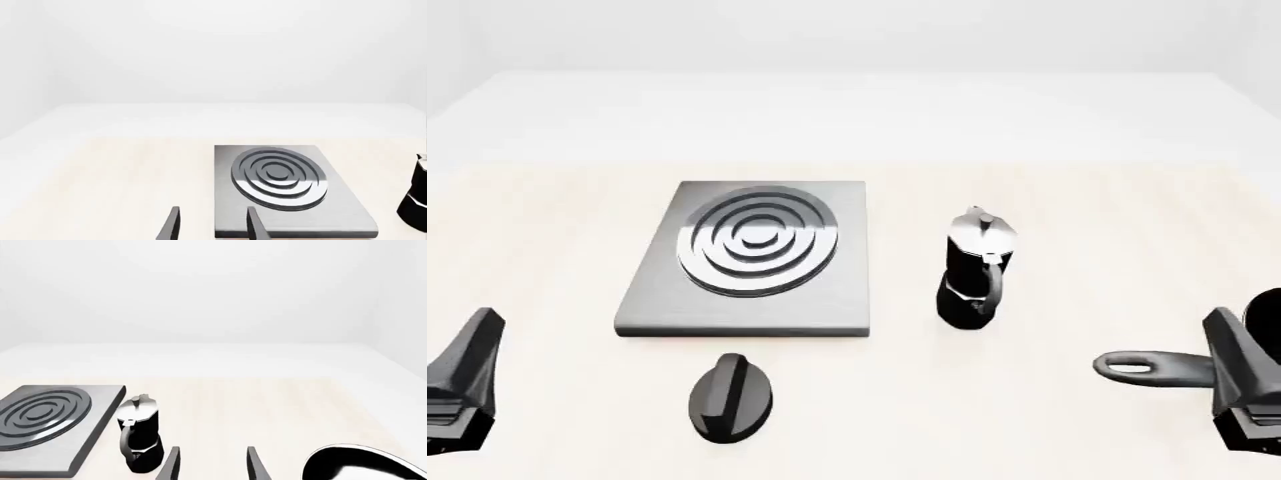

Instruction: Put the frying pan on the stove.

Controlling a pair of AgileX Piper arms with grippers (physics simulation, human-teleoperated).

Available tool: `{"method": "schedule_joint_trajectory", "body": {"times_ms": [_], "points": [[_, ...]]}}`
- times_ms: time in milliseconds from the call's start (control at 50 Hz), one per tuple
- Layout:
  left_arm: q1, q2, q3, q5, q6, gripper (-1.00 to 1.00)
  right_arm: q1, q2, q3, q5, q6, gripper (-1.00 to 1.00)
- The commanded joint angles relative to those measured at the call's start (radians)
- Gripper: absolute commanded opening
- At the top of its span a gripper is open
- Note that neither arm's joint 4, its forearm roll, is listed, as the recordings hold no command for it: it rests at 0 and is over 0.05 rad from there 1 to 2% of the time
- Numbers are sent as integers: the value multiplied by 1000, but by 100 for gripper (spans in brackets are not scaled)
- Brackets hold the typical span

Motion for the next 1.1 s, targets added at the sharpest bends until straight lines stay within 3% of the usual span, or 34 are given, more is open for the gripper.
{"method": "schedule_joint_trajectory", "body": {"times_ms": [20,320,460,860,1100], "points": [[-3,3,-3,3,-4,100,4,5,-3,-2,0,100],[-7,18,-2,-7,4,100,-3,-1,-46,12,6,100],[-10,56,-1,-39,5,100,0,-3,-122,40,11,100],[-35,56,-23,-26,1,100,43,-3,-498,205,11,100],[-58,138,-49,-80,19,100,40,-3,-818,386,27,100]]}}
